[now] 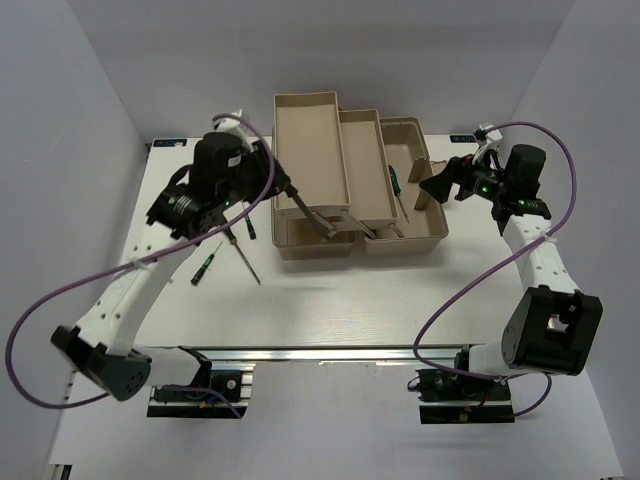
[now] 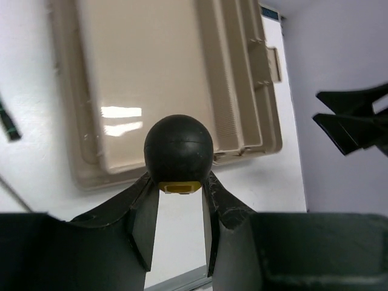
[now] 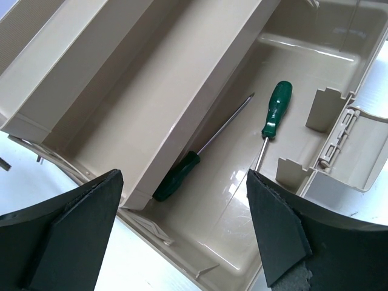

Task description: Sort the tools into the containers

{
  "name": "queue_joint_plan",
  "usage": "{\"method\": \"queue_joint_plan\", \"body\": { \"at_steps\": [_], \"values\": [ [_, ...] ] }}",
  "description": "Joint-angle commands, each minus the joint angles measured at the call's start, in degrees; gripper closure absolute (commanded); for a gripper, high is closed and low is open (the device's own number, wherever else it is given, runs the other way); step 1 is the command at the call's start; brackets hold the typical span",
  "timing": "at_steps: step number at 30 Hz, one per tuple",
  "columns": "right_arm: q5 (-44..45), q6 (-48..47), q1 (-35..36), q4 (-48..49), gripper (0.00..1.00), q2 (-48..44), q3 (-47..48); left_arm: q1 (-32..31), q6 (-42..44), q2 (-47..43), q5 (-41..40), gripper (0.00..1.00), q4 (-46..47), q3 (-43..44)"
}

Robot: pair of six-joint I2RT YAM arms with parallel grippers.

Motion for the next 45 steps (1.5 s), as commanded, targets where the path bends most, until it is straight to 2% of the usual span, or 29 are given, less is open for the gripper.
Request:
{"method": "queue_joint_plan", "body": {
  "at_steps": [1, 8, 9, 13, 19, 23, 32, 35, 36, 37, 40, 42, 44, 45],
  "values": [
    [-0.4, -1.0, -0.4, 2.3, 0.12, -0.5, 1.2, 0.1, 7.1, 4.4, 9.9, 1.00, 4.2, 7.6],
    [-0.6, -0.8, -0.3, 2.1, 0.12, -1.0, 0.5, 1.3, 11.1, 21.5, 8.3, 1.00, 3.5, 30.4],
    [-0.5, -1.0, -0.4, 1.8, 0.12, -1.1, 0.4, 2.6, 10.9, 26.0, 7.0, 1.00, 1.7, 37.2],
    [-0.1, -1.3, -0.5, 1.4, 0.12, -1.8, -0.1, 7.7, 7.9, 35.4, 5.9, 1.00, -2.6, 48.0],
    [-0.1, -1.0, -0.9, 1.2, 0.12, -2.3, -0.9, 13.2, 3.9, 41.3, 8.3, 1.00, 1.3, 45.6],
    [0.2, -1.0, -1.2, 1.2, 0.12, -2.6, -1.1, 13.3, 3.6, 48.1, 15.6, 1.00, 1.8, 47.4],
    [-1.2, -0.7, -1.4, 1.7, 0.11, -2.5, -1.9, 13.3, 5.2, 52.3, 22.1, 1.00, 3.1, 47.8],
    [-2.0, -1.0, -1.2, 1.7, 0.11, -2.5, -1.9, 13.3, 5.3, 52.9, 24.1, 0.80, 3.3, 47.8],
    [-2.5, -1.6, -1.2, 1.5, 0.11, -2.5, -1.8, 13.3, 5.5, 52.5, 24.3, 0.62, 3.1, 47.8],
    [-3.3, -2.4, -1.0, 1.1, 0.11, -2.7, -1.7, 13.3, 5.5, 51.9, 23.9, 0.52, 2.8, 47.6],
    [-6.7, -10.4, 2.3, -2.6, 0.11, -3.6, -0.3, 13.3, 6.2, 47.2, 21.1, 0.32, 3.8, 46.8],
    [-10.2, -19.6, 6.6, -5.8, 0.11, -4.2, 0.7, 13.6, 6.7, 44.1, 18.7, 0.25, 4.7, 46.6],
    [-11.3, -25.5, 11.0, -7.1, 0.11, -5.6, 1.1, 14.7, 6.6, 39.0, 15.4, 0.25, 4.6, 45.0],
    [-11.0, -29.7, 15.3, -6.4, 0.11, -6.1, 1.1, 15.4, 6.2, 37.0, 14.3, 0.25, 3.9, 43.5]
  ]
}}
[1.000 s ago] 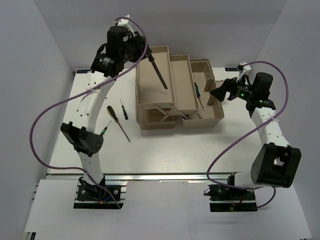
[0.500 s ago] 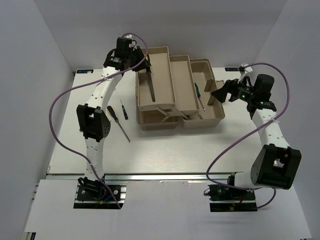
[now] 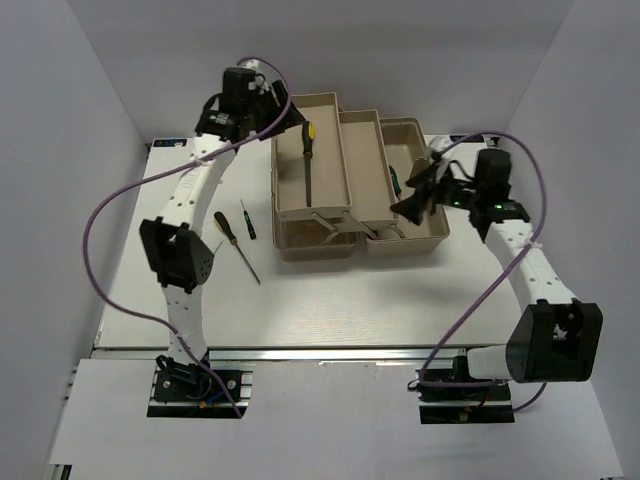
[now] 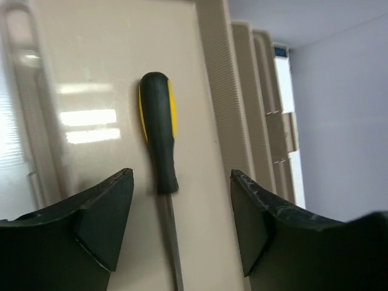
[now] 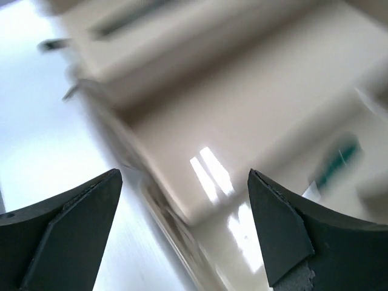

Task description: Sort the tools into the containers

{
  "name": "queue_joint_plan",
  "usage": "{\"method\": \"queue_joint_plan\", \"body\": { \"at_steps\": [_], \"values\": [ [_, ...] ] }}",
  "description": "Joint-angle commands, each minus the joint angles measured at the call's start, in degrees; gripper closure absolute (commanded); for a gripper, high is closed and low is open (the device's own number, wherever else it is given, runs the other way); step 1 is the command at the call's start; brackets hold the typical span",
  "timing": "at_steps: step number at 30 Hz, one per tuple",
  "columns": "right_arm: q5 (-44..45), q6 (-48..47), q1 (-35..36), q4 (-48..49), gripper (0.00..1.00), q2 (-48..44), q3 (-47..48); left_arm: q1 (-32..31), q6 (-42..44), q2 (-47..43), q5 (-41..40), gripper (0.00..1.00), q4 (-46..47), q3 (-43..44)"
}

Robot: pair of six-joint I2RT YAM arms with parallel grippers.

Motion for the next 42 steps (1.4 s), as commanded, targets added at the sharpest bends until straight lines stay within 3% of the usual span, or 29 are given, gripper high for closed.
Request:
{"method": "queue_joint_plan", "body": {
  "at_steps": [1, 2, 3, 4, 5, 6, 8, 9, 10, 12, 13, 14, 16, 20, 23, 26, 28, 31, 33, 37, 42],
  "values": [
    [-4.6, -15.2, 9.8, -0.5, 0.11, -3.9, 2.5, 3.6, -0.3, -15.1, -5.7, 0.28, 0.9, -3.0],
    [-3.2, -17.0, 12.1, -0.3, 0.11, -3.9, 2.9, 4.6, -0.8, -17.7, -8.5, 0.34, 0.3, -5.8],
    [-2.6, -20.3, 17.3, -1.2, 0.11, -3.5, 4.6, 5.6, -1.2, -23.7, -9.6, 0.58, -0.2, -13.3],
    [-2.4, -21.7, 19.9, -2.2, 0.11, -2.1, 5.7, 7.9, -2.1, -27.3, -10.3, 0.76, -0.2, -18.1],
    [-1.2, -22.5, 22.3, -3.1, 0.10, -1.2, 7.1, 9.2, -2.4, -30.9, -10.8, 0.92, 0.1, -23.1],
    [-0.3, -23.0, 27.6, -4.9, 0.14, -0.2, 9.4, 11.7, -2.9, -38.2, -11.3, 1.00, 0.2, -33.1],
    [5.3, -23.8, 33.6, -7.0, 0.27, 3.0, 11.6, 14.4, -3.4, -45.0, -10.7, 1.00, -0.1, -42.2],
    [7.5, -23.8, 39.6, -7.7, 0.47, 4.1, 12.4, 16.3, -3.5, -50.8, -10.7, 1.00, -1.7, -49.3],
    [9.9, -23.0, 42.6, -7.6, 0.59, 6.2, 13.1, 16.8, -3.6, -53.4, -11.0, 0.97, -2.7, -52.3],
    [20.2, -19.6, 50.5, -5.6, 0.74, 8.9, 13.7, 16.9, -3.5, -58.0, -12.8, 0.74, -5.8, -56.9],
    [23.7, -15.4, 52.7, -4.2, 0.75, 12.7, 15.6, 16.9, -3.6, -62.3, -15.1, 0.57, -6.7, -59.8],
    [29.8, -13.4, 54.5, -4.3, 0.73, 15.0, 17.5, 16.9, -3.7, -64.5, -16.2, 0.52, -7.6, -60.8],
    [34.1, -9.3, 58.0, -5.2, 0.59, 23.1, 22.7, 16.9, -3.8, -70.7, -19.3, 0.41, -9.3, -62.3],
    [34.3, -2.0, 59.1, -11.4, 0.22, 36.4, 42.2, 16.9, -2.9, -79.2, -26.4, 0.36, -12.8, -61.4],
    [38.8, 6.2, 59.8, -12.9, 0.11, 46.4, 54.0, 16.9, -2.9, -83.7, -32.5, 0.34, -16.0, -59.8],
    [48.8, 13.2, 60.5, -15.4, 0.11, 57.2, 66.8, 16.9, -3.5, -86.7, -35.2, 0.34, -18.1, -59.2],
    [53.8, 15.6, 60.8, -14.5, 0.10, 62.2, 69.5, 16.9, -3.9, -87.6, -35.6, 0.34, -19.1, -59.0],
    [57.3, 19.0, 60.8, -6.7, 0.11, 62.8, 65.4, 16.9, -4.5, -87.8, -35.4, 0.34, -21.2, -58.9],
    [60.9, 20.5, 60.8, -1.8, 0.18, 63.5, 63.4, 16.9, -4.4, -87.7, -35.2, 0.34, -22.2, -58.7],
    [68.4, 24.2, 60.6, -0.7, 0.28, 69.2, 70.0, 16.9, -4.0, -87.0, -34.9, 0.34, -23.2, -58.3],
    [65.9, 25.5, 59.7, 4.3, 0.37, 71.5, 69.0, 16.9, -3.9, -86.1, -33.7, 0.33, -23.2, -59.0]
  ]
}}
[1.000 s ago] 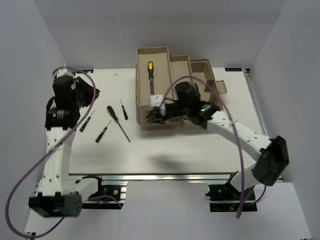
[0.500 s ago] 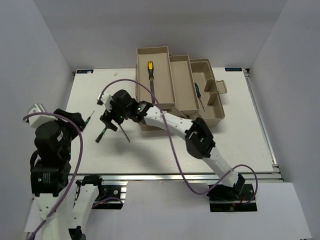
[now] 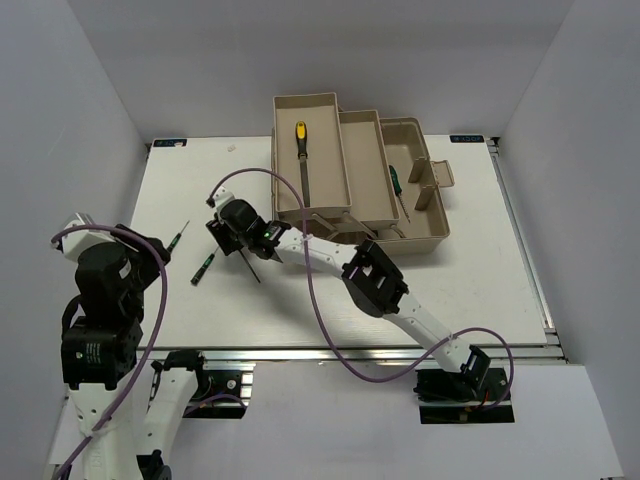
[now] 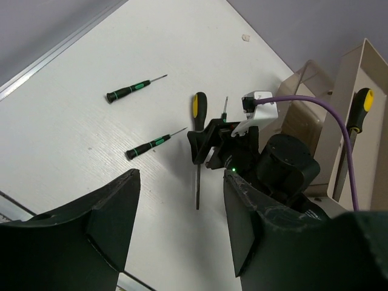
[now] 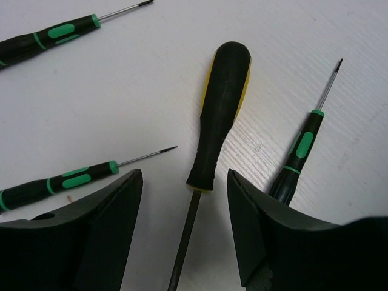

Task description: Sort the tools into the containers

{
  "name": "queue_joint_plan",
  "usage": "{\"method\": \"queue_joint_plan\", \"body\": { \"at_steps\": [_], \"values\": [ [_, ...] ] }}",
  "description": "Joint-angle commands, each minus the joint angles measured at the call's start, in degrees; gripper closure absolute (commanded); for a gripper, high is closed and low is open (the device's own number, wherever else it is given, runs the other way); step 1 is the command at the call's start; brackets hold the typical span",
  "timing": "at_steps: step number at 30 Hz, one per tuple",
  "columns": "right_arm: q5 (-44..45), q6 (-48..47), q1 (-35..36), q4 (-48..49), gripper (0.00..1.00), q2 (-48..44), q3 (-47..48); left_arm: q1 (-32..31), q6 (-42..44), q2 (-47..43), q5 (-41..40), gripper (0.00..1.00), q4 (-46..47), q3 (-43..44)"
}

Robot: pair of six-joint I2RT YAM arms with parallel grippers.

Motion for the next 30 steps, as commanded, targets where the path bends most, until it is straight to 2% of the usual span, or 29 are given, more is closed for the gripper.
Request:
{"method": "queue_joint_plan", "body": {
  "at_steps": [1, 7, 16, 21, 24, 25, 30],
  "values": [
    [2.4, 2.6, -0.5, 7.2, 0.37, 0.8, 1.3, 0.0, 0.1, 0.9, 0.7, 0.33, -1.0, 0.0],
    [4.2, 3.3, -1.1, 7.2, 0.40, 3.8, 2.7, 0.0, -0.2, 1.4, 2.0, 0.33, 0.0, -0.9],
    [2.2, 3.3, -1.4, 5.9, 0.52, 6.0, 2.1, 0.0, 0.3, 3.2, 2.7, 0.33, 0.9, -1.2],
    [1.1, 4.2, -1.6, 2.5, 0.67, 5.5, 1.5, 0.0, -0.1, 3.5, 4.5, 0.33, 1.7, -3.6],
    [0.6, 4.4, -1.8, -0.1, 0.87, 3.3, -1.7, 0.0, -2.0, 3.4, 6.1, 0.33, 1.7, -6.5],
    [0.1, 3.8, -1.8, -1.1, 0.98, 2.5, -3.6, 0.0, -2.6, 3.0, 6.2, 0.33, 2.2, -7.3],
    [-6.9, 0.9, -1.8, 2.7, 1.00, -7.7, -14.5, 0.0, -4.8, 1.3, 6.5, 0.33, 4.3, -10.8]
  ]
}}
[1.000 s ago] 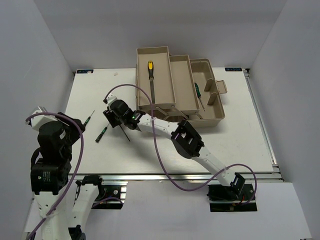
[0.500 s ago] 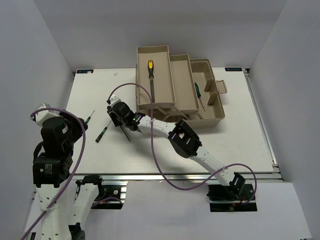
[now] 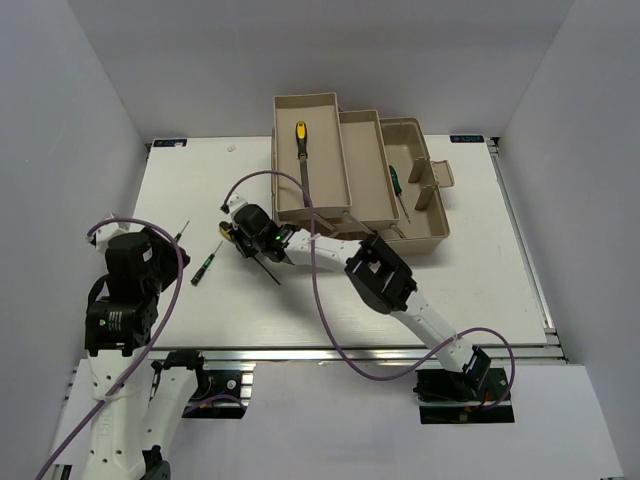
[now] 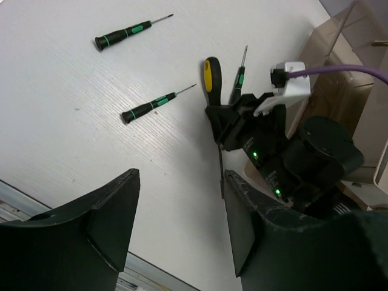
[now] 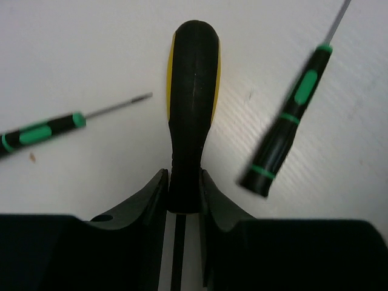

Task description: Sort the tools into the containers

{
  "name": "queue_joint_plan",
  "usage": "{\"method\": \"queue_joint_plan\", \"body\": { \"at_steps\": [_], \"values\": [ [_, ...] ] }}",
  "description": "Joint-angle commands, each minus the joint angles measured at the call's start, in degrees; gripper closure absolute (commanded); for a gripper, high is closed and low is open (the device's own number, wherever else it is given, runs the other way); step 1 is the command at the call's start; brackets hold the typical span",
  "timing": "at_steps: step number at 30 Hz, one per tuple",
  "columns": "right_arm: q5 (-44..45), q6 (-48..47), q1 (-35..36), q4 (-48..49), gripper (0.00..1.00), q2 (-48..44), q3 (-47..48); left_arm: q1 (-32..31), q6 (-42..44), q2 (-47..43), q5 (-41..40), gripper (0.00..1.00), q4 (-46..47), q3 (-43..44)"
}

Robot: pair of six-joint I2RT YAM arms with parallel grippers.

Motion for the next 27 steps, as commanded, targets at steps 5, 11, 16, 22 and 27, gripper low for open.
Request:
{"method": "queue_joint_plan", "body": {
  "at_steps": [5, 11, 16, 22, 27],
  "values": [
    [-6.5, -0.7, 0.1, -2.1, 1.00, -13.4, -6.4, 0.0, -2.9, -1.2, 1.4, 0.33, 4.1, -1.7],
    [-12.1, -2.0, 1.5, 1.7, 1.00, -19.3, -9.1, 0.0, -3.8, -0.7, 1.5, 0.33, 5.0, -1.2],
    [-20.4, 2.1, 1.5, 6.5, 1.00, -25.2, -14.7, 0.0, -4.5, -0.5, 0.8, 0.34, 4.9, -0.1],
    [-20.3, 7.5, -0.4, 3.8, 1.00, -30.4, -8.2, 0.0, -3.6, -1.2, 5.0, 0.61, 7.8, 2.0],
    [-12.1, 14.6, -7.4, -2.9, 1.00, -30.1, 3.3, 0.0, 0.4, -2.2, 9.7, 0.53, 12.0, 0.0]
  ]
}}
